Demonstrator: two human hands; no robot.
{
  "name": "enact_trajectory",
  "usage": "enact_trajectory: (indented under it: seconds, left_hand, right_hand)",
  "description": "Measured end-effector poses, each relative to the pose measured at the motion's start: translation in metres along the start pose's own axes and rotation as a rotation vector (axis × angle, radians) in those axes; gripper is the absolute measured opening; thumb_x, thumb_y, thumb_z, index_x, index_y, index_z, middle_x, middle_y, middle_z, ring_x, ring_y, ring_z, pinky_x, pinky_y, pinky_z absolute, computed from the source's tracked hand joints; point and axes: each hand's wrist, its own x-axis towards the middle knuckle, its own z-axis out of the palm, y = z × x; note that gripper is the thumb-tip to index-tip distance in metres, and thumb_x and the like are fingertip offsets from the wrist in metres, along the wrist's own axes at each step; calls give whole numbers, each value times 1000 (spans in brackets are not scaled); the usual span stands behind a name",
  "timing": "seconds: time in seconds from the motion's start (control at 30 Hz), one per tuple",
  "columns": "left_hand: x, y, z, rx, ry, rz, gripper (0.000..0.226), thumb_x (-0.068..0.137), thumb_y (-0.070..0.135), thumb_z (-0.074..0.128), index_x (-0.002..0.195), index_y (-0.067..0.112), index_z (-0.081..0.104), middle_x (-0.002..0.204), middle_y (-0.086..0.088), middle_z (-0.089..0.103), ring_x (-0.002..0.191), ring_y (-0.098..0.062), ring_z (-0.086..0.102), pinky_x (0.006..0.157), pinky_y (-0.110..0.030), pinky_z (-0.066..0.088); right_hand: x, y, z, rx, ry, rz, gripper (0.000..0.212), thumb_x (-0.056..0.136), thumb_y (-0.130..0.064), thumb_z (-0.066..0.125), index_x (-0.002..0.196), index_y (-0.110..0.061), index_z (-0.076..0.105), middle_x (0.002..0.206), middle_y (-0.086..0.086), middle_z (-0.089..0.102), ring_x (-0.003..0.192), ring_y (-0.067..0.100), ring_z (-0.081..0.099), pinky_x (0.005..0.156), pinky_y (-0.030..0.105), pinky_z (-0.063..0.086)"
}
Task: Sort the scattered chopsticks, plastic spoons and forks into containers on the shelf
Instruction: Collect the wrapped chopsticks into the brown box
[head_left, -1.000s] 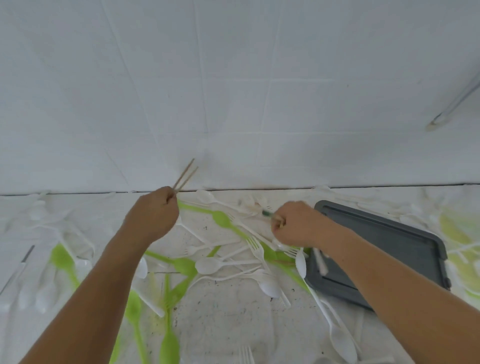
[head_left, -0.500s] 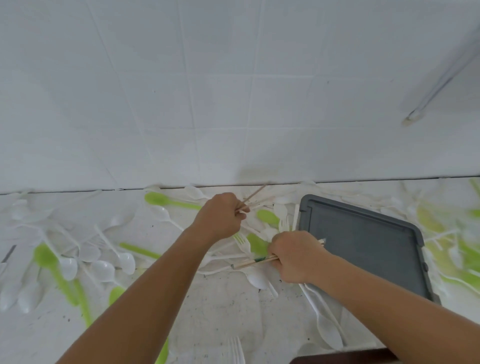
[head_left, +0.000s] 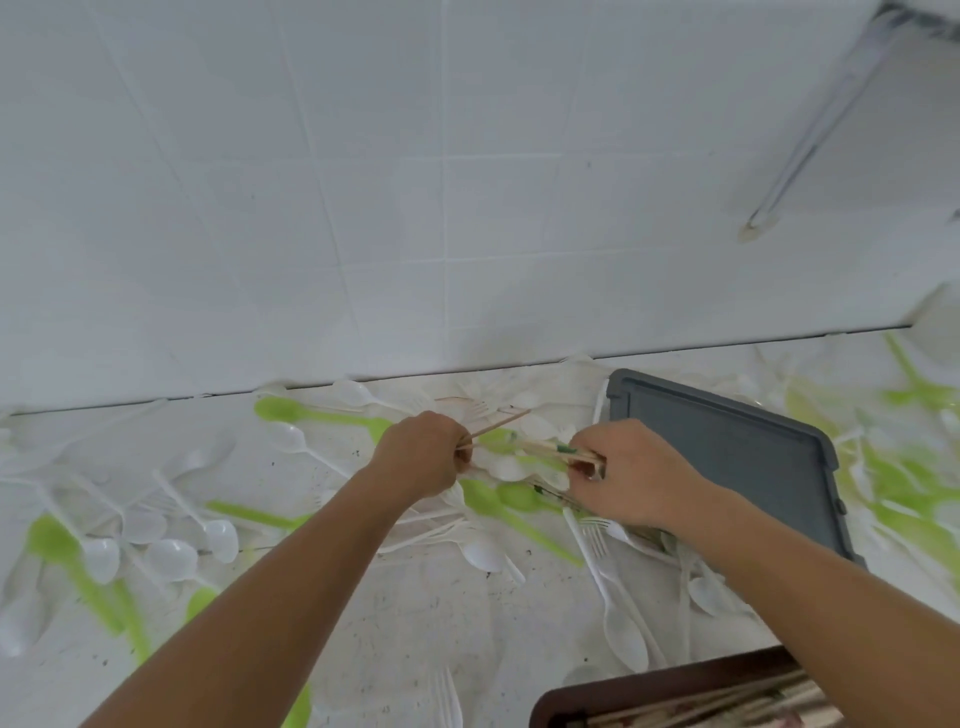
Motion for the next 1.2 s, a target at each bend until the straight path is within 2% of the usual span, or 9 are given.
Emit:
enact_trajectory:
  seconds: [0.2, 0.33, 0.43, 0.53, 0.67, 0.83, 0.93, 1.07, 1.2]
  left_hand:
    - [1, 6, 2, -15, -32, 0, 7, 83, 31, 75, 88, 31, 69, 94, 11, 65, 88, -17, 65, 73, -31, 52]
    - [-1, 13, 9, 14, 8, 21, 3, 87, 27, 71, 88, 29, 69, 92, 9, 65, 89, -20, 65, 70, -29, 46]
    - [-5, 14, 12, 27, 27, 82, 19, 90, 16, 62, 91, 34, 69, 97, 11, 65, 92, -19, 64, 76, -31, 52]
    - [-6, 6, 6, -4, 62, 119, 23, 92, 14, 62, 81, 34, 66, 98, 13, 62, 96, -17, 63, 72, -31, 47]
    - [-3, -15, -11, -182, 178, 125, 21, 89, 14, 69, 87, 33, 75, 95, 17, 66, 94, -9, 63, 77, -32, 52]
    - [-1, -30, -25, -346, 255, 221, 25, 92, 5, 68, 85, 29, 72, 82, 15, 63, 88, 0, 54, 76, -32, 41]
    - [-2, -37, -24, -284, 346, 227, 21, 98, 10, 65, 90, 28, 71, 81, 21, 59, 85, -9, 44, 76, -31, 35]
    - [-11, -41, -24, -290, 470, 91, 19, 103, 17, 60, 93, 28, 72, 87, 20, 64, 91, -21, 41, 84, -41, 38]
    - [-32, -31, -17, -368, 554, -143, 23, 103, 21, 56, 85, 32, 65, 83, 23, 60, 99, -17, 35, 87, -35, 21]
  right_hand:
    - [1, -10, -38, 426, 314, 150, 14, 90, -13, 63, 79, -21, 66, 67, -2, 66, 52, 10, 52, 52, 19, 41]
    - [6, -19, -54, 702, 395, 208, 19, 94, -5, 54, 87, -16, 68, 54, -4, 44, 43, 7, 35, 44, 16, 34]
    - [7, -21, -36, 371, -9, 221, 24, 88, -10, 55, 81, -20, 76, 51, -15, 56, 42, 2, 50, 45, 16, 40]
    - [12, -13, -3, -80, -406, 223, 23, 86, -24, 51, 80, -9, 68, 81, 4, 72, 72, 20, 69, 63, 31, 53]
    - [10, -14, 26, -467, -284, 208, 11, 95, -23, 55, 88, -16, 58, 81, -1, 58, 72, 20, 62, 65, 33, 53]
    - [8, -18, 43, -526, -233, 227, 10, 96, -21, 57, 91, -16, 51, 77, -2, 46, 71, 23, 56, 60, 34, 47]
    - [6, -19, 43, -522, -222, 220, 9, 90, -12, 58, 90, -16, 50, 77, -2, 47, 67, 20, 55, 58, 33, 48]
    - [9, -15, 41, -484, -222, 242, 7, 89, -19, 60, 89, -16, 54, 79, -1, 53, 69, 19, 60, 59, 31, 50]
    - [14, -17, 42, -482, -225, 253, 6, 87, -20, 61, 87, -16, 57, 76, -2, 57, 68, 19, 61, 57, 31, 49]
